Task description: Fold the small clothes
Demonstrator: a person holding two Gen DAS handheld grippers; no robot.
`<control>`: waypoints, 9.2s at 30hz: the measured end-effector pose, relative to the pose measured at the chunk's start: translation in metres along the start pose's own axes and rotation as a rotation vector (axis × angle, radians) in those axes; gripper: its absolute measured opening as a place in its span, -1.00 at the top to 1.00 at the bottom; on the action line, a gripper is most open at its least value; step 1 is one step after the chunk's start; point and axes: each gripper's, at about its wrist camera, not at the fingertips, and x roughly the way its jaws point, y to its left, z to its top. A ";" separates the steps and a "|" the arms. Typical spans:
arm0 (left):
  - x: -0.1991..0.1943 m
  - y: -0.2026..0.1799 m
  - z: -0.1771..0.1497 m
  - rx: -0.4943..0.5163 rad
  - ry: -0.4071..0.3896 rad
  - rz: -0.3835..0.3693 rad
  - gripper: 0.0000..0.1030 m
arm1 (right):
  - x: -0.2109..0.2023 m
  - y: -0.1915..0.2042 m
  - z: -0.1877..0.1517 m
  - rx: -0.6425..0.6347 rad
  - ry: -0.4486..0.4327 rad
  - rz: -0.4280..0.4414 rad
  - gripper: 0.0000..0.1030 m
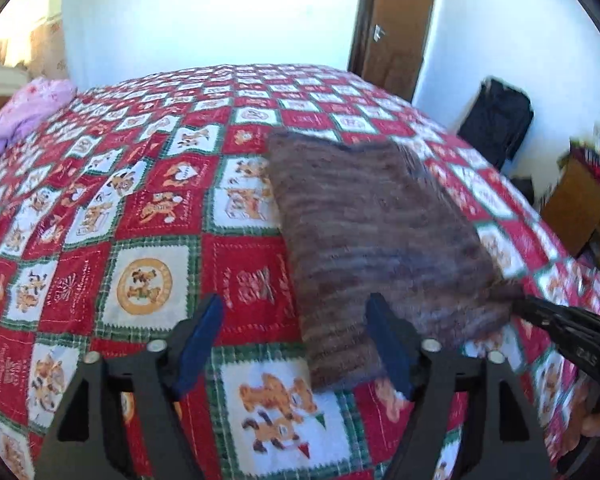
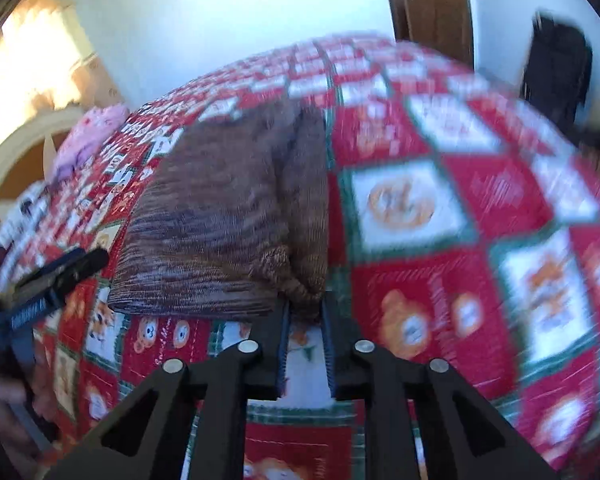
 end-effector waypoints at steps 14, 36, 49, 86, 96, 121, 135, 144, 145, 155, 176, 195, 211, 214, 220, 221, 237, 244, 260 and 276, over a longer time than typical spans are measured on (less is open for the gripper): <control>0.060 -0.034 0.048 0.006 0.012 0.116 -0.56 | 0.096 0.072 0.100 -0.316 -0.024 -0.080 0.99; 0.094 -0.056 0.040 0.070 0.033 0.198 -0.97 | 0.119 0.035 0.159 -0.142 -0.051 -0.051 -0.25; 0.108 -0.076 0.048 0.124 0.039 0.237 -1.00 | 0.187 -0.027 0.164 0.051 0.065 -0.276 1.00; 0.074 0.009 0.064 -0.176 0.004 -0.045 -1.00 | 0.107 -0.061 0.067 0.329 -0.135 0.252 -0.06; 0.122 -0.006 0.060 -0.100 0.112 -0.082 -1.00 | 0.104 -0.072 0.064 0.368 -0.151 0.306 -0.06; 0.124 -0.006 0.061 -0.098 0.111 -0.114 -1.00 | 0.131 -0.010 0.088 0.056 0.014 0.239 -0.25; 0.120 -0.007 0.060 -0.103 0.083 -0.155 -0.44 | 0.137 -0.010 0.091 0.073 0.012 0.248 0.37; 0.124 -0.009 0.061 -0.095 0.093 -0.168 -0.58 | 0.106 -0.030 0.081 0.187 -0.144 0.154 -0.35; 0.124 -0.009 0.061 -0.091 0.096 -0.174 -0.63 | 0.105 -0.036 0.080 0.223 -0.147 0.134 -0.52; 0.124 -0.006 0.061 -0.106 0.097 -0.224 -0.67 | 0.131 -0.012 0.086 0.082 0.014 0.303 0.35; 0.088 -0.031 0.069 -0.042 -0.006 -0.064 0.44 | 0.085 0.050 0.085 -0.115 -0.124 0.021 0.56; -0.044 -0.002 0.045 -0.021 -0.059 0.009 0.44 | -0.033 0.136 0.037 -0.112 -0.268 0.096 0.56; -0.087 0.061 -0.005 -0.079 -0.062 0.092 0.44 | -0.042 0.212 -0.015 -0.121 -0.228 0.207 0.56; -0.092 0.072 -0.009 -0.085 -0.069 0.117 0.44 | -0.040 0.227 -0.019 -0.140 -0.226 0.222 0.56; -0.096 0.103 -0.017 -0.128 -0.073 0.149 0.44 | -0.026 0.252 -0.018 -0.169 -0.205 0.260 0.56; -0.096 0.109 -0.018 -0.137 -0.072 0.157 0.44 | -0.023 0.260 -0.018 -0.178 -0.199 0.269 0.56; -0.043 0.197 -0.031 -0.258 -0.056 0.267 0.44 | 0.081 0.338 -0.015 -0.319 -0.116 0.318 0.56; -0.033 0.226 -0.043 -0.399 0.011 0.198 -0.12 | 0.122 0.320 -0.013 -0.237 0.019 0.326 0.26; -0.093 0.195 -0.116 -0.441 -0.005 -0.058 -0.27 | 0.065 0.274 -0.072 -0.202 0.026 0.401 0.28; -0.106 0.179 -0.121 -0.295 0.108 -0.021 0.60 | 0.053 0.231 -0.096 0.009 0.214 0.523 0.71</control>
